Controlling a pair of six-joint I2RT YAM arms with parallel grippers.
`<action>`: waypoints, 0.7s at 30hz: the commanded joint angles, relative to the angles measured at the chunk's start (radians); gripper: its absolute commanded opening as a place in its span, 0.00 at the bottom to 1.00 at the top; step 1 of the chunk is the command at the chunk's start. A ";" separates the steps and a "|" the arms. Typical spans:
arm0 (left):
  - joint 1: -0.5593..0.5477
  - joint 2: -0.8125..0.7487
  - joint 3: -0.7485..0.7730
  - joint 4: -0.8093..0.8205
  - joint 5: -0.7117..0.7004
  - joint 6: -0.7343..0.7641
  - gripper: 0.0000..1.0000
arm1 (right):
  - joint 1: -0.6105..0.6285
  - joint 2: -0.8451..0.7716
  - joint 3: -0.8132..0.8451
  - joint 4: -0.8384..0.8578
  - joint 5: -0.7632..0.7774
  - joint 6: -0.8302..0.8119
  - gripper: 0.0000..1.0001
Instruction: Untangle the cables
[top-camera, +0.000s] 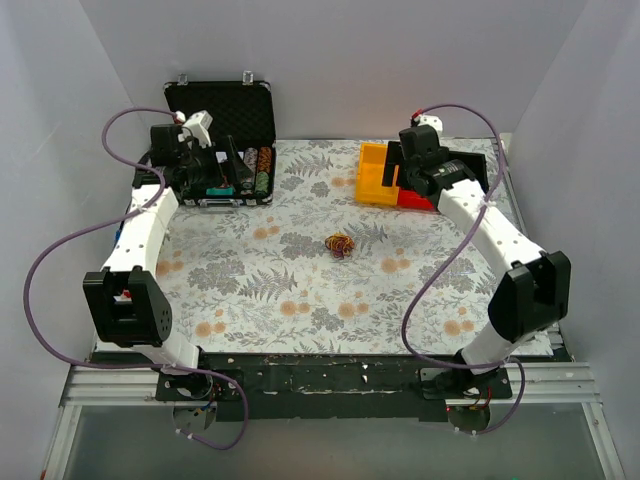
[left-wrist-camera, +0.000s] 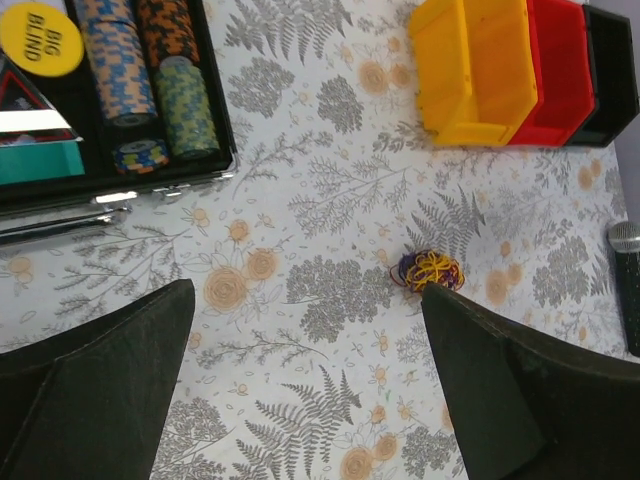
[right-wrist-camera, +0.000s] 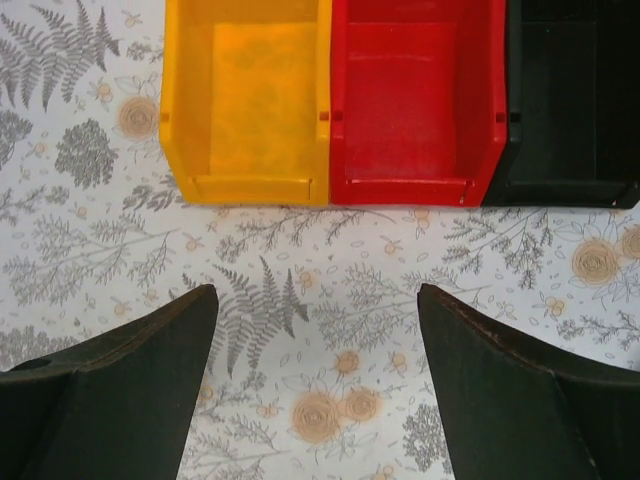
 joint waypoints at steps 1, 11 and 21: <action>-0.094 -0.056 -0.083 0.103 0.016 -0.010 0.98 | -0.041 0.102 0.131 0.021 0.021 0.018 0.88; -0.145 0.054 0.044 -0.103 0.017 0.045 0.98 | -0.087 0.376 0.340 0.067 0.080 0.015 0.87; -0.130 0.051 0.078 -0.131 0.034 0.035 0.98 | -0.106 0.579 0.438 0.090 0.087 -0.028 0.83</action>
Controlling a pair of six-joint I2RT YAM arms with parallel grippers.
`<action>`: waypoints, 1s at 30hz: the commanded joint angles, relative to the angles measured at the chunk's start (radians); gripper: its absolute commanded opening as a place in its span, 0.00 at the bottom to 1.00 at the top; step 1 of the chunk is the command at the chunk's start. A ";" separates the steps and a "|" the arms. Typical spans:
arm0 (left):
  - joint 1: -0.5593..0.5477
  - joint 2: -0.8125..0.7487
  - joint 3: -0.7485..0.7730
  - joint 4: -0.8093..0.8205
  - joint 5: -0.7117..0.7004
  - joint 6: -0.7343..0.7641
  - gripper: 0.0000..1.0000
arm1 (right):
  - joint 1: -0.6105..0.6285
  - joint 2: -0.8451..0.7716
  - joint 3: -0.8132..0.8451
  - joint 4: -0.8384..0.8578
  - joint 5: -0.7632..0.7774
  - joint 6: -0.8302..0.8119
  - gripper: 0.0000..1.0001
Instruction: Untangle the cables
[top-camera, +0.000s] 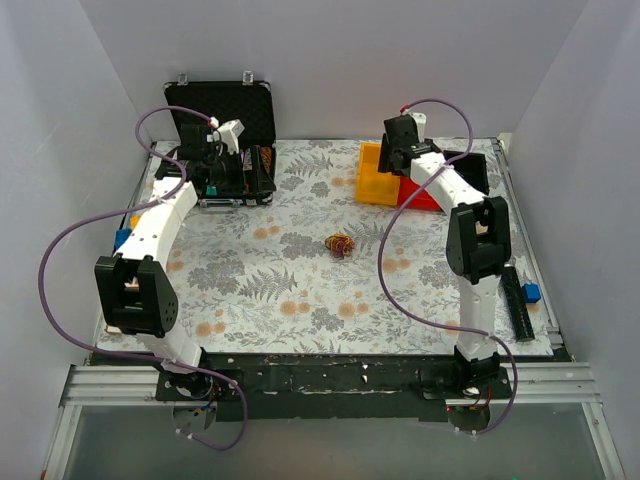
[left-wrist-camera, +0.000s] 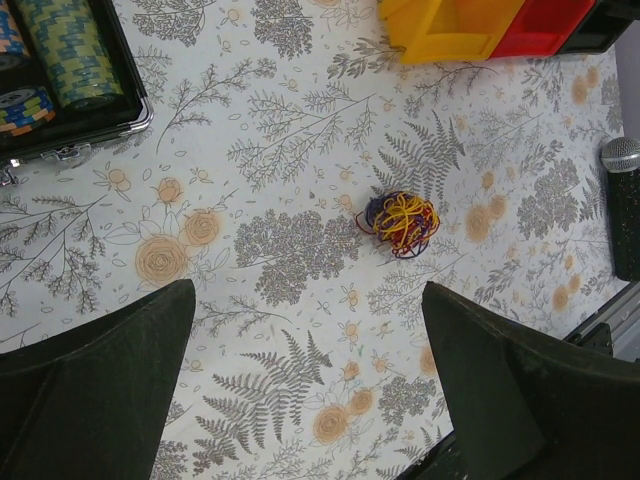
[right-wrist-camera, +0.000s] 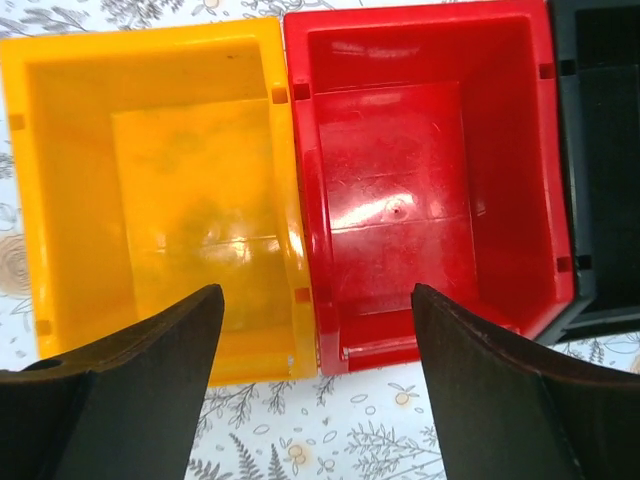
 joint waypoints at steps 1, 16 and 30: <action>0.006 -0.023 0.048 -0.034 0.018 0.003 0.98 | -0.014 0.053 0.055 0.041 0.020 -0.026 0.80; 0.031 -0.066 0.002 0.022 -0.012 -0.034 0.98 | -0.004 -0.011 -0.212 0.205 -0.182 -0.029 0.13; 0.031 -0.143 -0.078 0.050 -0.038 -0.023 0.98 | 0.252 -0.081 -0.344 0.190 -0.103 0.075 0.01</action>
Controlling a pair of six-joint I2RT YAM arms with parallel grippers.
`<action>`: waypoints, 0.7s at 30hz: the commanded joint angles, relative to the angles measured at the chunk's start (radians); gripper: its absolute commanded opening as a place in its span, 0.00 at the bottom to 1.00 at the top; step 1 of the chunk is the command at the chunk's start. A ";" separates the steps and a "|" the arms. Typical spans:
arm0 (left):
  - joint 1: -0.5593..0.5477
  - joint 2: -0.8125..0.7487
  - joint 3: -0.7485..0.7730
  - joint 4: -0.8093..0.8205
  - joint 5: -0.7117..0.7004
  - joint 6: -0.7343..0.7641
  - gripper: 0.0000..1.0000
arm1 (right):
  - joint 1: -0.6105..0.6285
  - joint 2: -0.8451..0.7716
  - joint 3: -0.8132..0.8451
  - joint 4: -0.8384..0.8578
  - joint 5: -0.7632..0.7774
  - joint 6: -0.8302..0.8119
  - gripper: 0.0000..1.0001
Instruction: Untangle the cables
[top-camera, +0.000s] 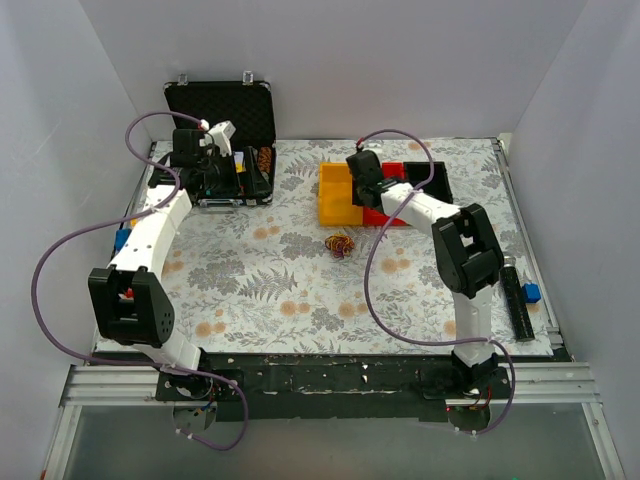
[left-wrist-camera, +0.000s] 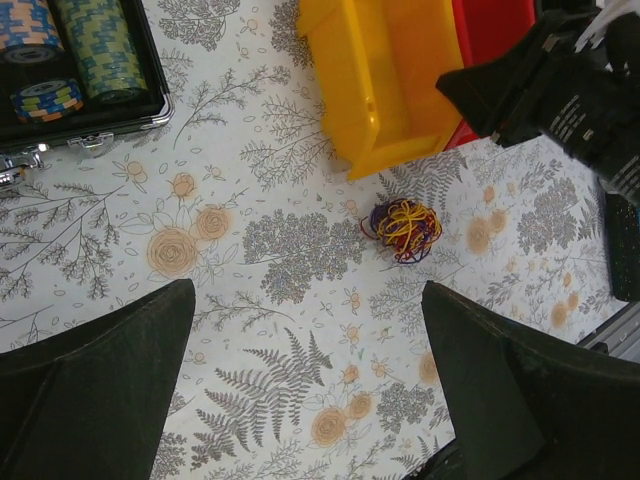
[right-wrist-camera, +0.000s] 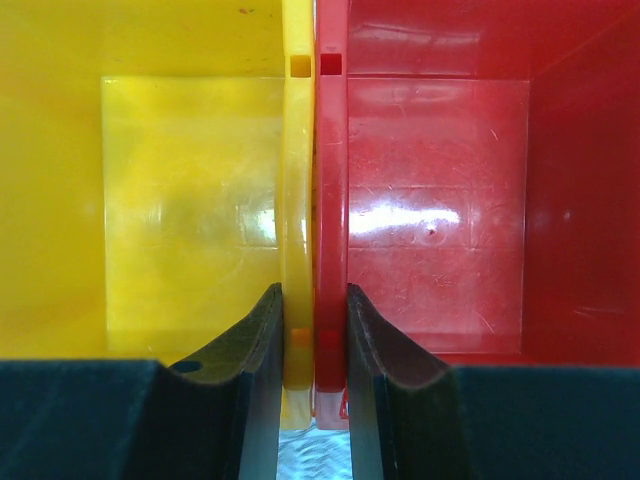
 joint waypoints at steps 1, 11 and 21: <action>0.004 -0.090 -0.026 0.014 -0.023 0.014 0.98 | 0.100 -0.024 -0.041 -0.086 -0.011 0.105 0.01; 0.005 -0.145 -0.066 0.021 -0.038 0.043 0.98 | 0.281 -0.235 -0.325 -0.182 0.101 0.398 0.01; 0.004 -0.208 -0.118 0.028 -0.031 0.051 0.98 | 0.501 -0.302 -0.426 -0.215 0.125 0.547 0.01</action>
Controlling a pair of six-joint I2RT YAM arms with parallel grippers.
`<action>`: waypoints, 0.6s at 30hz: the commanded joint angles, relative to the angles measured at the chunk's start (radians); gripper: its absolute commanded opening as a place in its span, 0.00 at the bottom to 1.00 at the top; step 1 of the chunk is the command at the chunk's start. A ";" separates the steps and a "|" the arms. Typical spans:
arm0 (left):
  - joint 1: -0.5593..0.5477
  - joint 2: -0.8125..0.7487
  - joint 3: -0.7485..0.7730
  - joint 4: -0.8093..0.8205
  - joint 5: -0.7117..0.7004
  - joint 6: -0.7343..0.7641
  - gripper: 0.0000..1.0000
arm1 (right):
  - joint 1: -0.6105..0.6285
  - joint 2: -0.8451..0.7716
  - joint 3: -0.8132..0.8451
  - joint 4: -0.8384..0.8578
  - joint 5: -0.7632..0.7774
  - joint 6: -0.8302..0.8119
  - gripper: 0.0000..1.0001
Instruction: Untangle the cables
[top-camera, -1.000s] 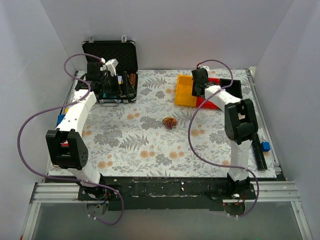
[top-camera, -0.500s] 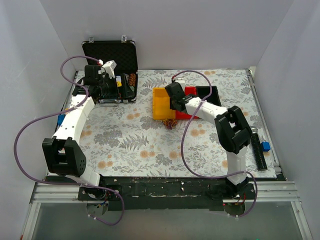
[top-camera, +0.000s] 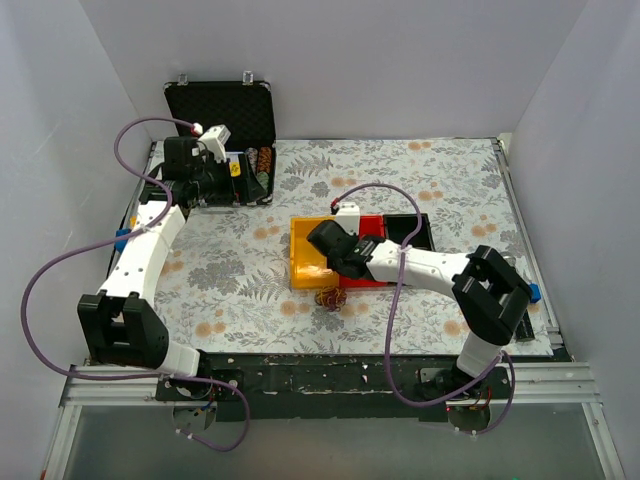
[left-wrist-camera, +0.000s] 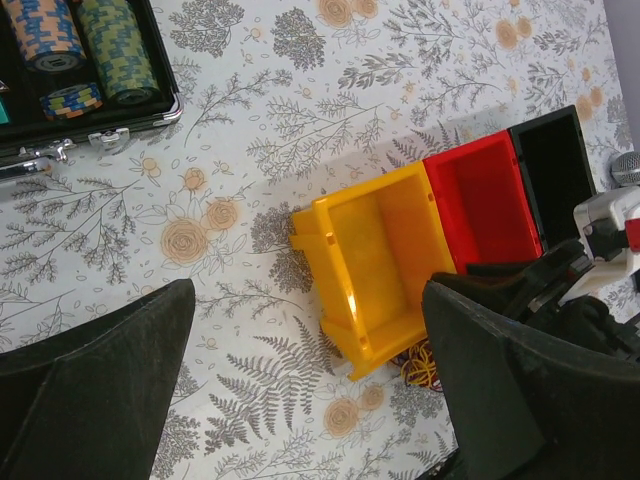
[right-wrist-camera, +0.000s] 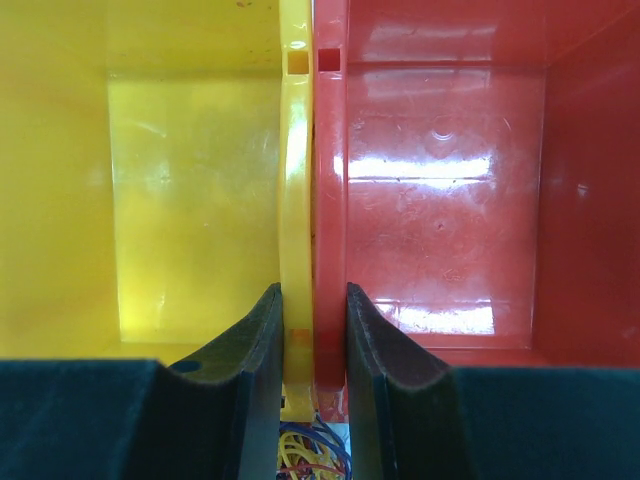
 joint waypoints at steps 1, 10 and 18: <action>0.004 -0.076 -0.024 0.005 -0.003 0.013 0.98 | 0.068 0.033 -0.020 -0.090 -0.076 0.153 0.01; 0.004 -0.148 -0.084 0.020 0.012 0.047 0.98 | 0.101 0.138 0.140 -0.090 -0.068 0.136 0.01; 0.004 -0.177 -0.106 0.002 0.021 0.084 0.98 | 0.098 0.181 0.249 -0.087 -0.056 0.056 0.17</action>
